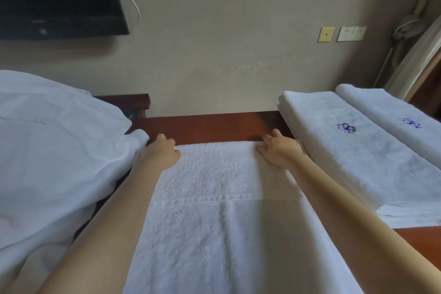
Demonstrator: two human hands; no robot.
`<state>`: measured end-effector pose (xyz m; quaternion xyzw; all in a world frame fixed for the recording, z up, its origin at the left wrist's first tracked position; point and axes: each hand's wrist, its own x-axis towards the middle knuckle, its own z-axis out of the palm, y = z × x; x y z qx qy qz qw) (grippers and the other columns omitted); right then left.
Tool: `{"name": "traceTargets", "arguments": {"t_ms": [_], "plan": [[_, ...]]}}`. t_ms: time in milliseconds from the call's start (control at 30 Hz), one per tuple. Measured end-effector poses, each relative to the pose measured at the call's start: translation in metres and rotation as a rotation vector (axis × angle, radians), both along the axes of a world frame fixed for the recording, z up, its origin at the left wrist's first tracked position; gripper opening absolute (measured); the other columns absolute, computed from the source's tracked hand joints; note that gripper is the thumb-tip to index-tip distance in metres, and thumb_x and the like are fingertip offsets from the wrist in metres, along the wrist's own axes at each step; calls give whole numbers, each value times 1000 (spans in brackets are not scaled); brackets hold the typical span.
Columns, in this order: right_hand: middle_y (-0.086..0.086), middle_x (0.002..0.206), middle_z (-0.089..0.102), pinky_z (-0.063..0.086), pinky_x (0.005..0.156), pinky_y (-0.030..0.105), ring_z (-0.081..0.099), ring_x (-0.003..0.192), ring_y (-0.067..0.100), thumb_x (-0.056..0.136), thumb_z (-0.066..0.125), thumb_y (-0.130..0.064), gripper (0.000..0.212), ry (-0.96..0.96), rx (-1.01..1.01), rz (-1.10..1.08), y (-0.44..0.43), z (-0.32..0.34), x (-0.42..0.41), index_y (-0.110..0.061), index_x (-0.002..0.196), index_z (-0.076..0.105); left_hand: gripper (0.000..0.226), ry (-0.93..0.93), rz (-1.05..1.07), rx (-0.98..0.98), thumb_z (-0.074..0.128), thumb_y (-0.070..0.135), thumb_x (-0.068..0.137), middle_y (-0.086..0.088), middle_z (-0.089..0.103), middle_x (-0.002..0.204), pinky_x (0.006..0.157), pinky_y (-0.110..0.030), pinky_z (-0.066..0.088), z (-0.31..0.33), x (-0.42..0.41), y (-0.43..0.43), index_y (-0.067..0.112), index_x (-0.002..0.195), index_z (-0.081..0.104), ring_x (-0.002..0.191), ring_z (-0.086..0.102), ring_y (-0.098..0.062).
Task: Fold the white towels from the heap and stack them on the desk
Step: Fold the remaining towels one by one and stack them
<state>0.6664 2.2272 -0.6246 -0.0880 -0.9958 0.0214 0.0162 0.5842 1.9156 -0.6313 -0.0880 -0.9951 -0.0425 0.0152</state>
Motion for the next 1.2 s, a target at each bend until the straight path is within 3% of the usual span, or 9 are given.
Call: {"name": "traceTargets", "arguments": {"t_ms": [133,267,433,500,667,733,900,1033,1200], "plan": [[5,110,48,42,69,31,54,88,27,92,49,-49,39,-41,-128,-39,9,11,-12,-15,112,52,46,-63,53,-24,46,47,93,-9,43,125,85,-38,51,0,-13,-12,14,125,48,101,54,-27],[0,96,45,40,64,28,49,76,20,92,53,-34,21,56,-174,-10,11,12,-12,-15,85,56,36,-75,10,-71,44,40,97,-8,51,115,83,-36,49,6,-16,-13,9,114,53,98,54,-25],[2,82,51,37,58,29,49,72,22,95,54,-34,27,188,-243,-8,7,27,-10,-11,83,45,31,-51,0,84,44,33,100,-7,57,88,65,-29,45,29,-11,-20,4,110,49,70,58,-21],[2,77,51,33,52,28,49,69,23,95,55,-33,26,263,-228,-3,3,40,-11,-12,84,44,29,30,-6,99,45,33,100,-11,61,88,67,-31,48,47,-6,-22,6,109,49,70,63,-25],[10,90,55,36,73,34,57,88,33,97,52,-28,22,444,-183,18,-5,73,-20,-5,96,52,32,214,-16,180,49,24,98,-24,58,110,84,-40,44,87,-3,-23,-5,109,54,103,55,-38],[12,101,57,35,72,32,57,90,34,98,51,-27,25,492,-187,4,-7,83,-20,-3,103,53,30,266,-7,161,48,20,98,-25,54,113,88,-40,43,97,-1,-23,-6,110,55,107,51,-38],[13,101,55,36,60,32,49,76,27,98,53,-22,21,571,-227,20,-10,92,4,-1,101,54,24,355,-41,217,50,14,96,-25,55,106,86,-41,39,104,20,-27,-8,101,57,101,52,-40],[12,100,57,34,59,32,54,80,29,96,56,-20,19,622,-257,22,-13,97,41,-1,98,56,20,439,-78,284,51,14,95,-21,54,96,77,-40,39,104,57,-34,-5,92,57,89,53,-40],[11,106,57,34,62,31,57,86,30,94,59,-21,21,657,-313,13,-22,95,100,-1,100,58,17,506,-83,356,52,13,94,-15,50,89,65,-35,38,98,117,-43,-2,88,55,89,49,-34]]}}
